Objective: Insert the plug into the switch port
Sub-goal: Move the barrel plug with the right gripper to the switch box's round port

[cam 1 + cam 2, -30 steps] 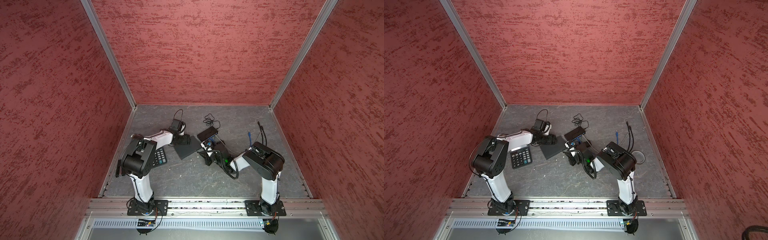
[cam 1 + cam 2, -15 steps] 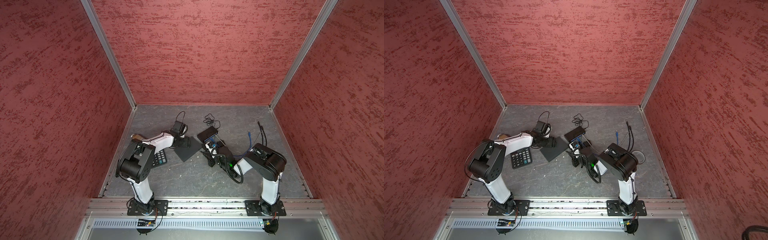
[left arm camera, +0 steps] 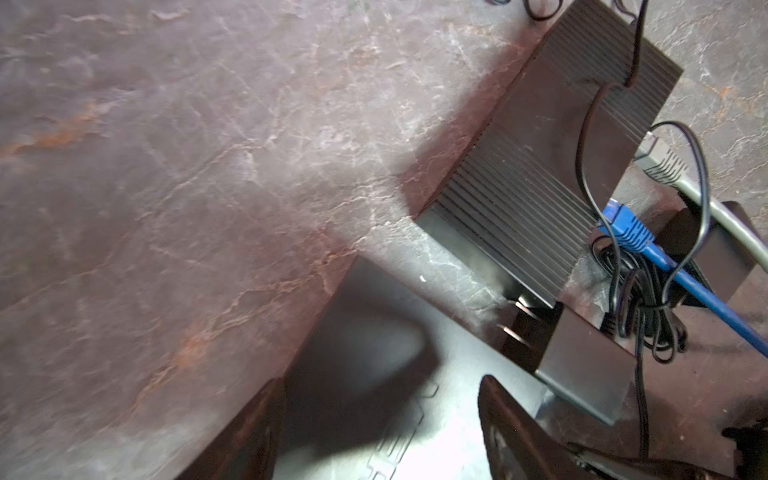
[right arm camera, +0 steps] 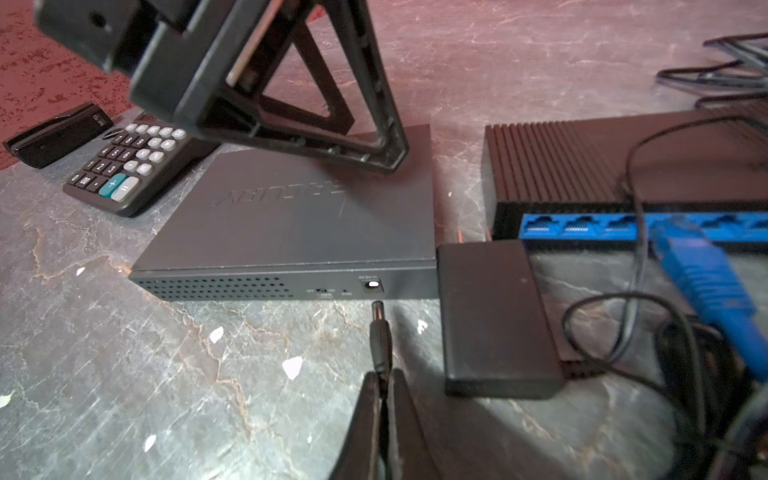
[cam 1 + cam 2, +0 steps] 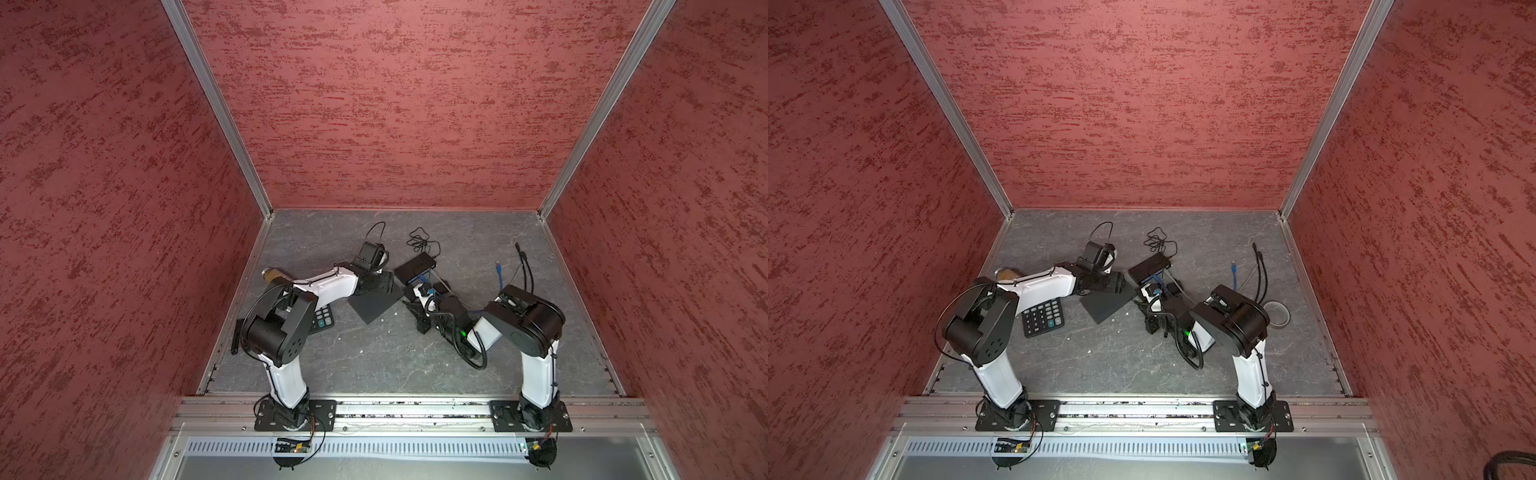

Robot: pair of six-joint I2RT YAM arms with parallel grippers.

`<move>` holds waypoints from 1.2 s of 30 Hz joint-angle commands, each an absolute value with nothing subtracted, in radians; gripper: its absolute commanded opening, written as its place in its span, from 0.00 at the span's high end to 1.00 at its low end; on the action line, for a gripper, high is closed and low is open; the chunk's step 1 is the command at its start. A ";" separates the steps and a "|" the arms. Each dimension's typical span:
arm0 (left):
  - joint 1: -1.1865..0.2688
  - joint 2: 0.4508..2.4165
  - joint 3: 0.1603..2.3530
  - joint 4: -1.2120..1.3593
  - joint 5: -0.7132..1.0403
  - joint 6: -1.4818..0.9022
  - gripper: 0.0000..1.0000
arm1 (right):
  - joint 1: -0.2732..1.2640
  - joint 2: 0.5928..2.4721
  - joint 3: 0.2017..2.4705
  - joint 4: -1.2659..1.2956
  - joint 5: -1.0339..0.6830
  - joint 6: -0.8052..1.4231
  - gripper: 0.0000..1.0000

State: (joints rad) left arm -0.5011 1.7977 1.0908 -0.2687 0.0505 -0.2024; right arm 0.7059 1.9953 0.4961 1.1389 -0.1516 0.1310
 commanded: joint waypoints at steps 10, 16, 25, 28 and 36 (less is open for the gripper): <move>-0.517 1.852 1.080 -0.221 0.070 -0.237 0.26 | 0.702 2.034 0.507 1.221 -0.149 0.152 0.95; -0.514 1.851 1.075 -0.211 0.053 -0.236 0.26 | 0.703 2.040 0.517 1.217 -0.150 0.146 0.95; -0.491 1.826 1.088 -0.195 0.022 -0.216 0.26 | 0.702 2.049 0.523 1.218 -0.156 0.142 0.95; -0.489 1.820 1.088 -0.183 0.007 -0.210 0.26 | 0.702 2.051 0.523 1.226 -0.159 0.140 0.95; -0.487 1.844 1.058 -0.131 0.015 -0.218 0.26 | 0.703 2.056 0.517 1.248 -0.161 0.140 0.95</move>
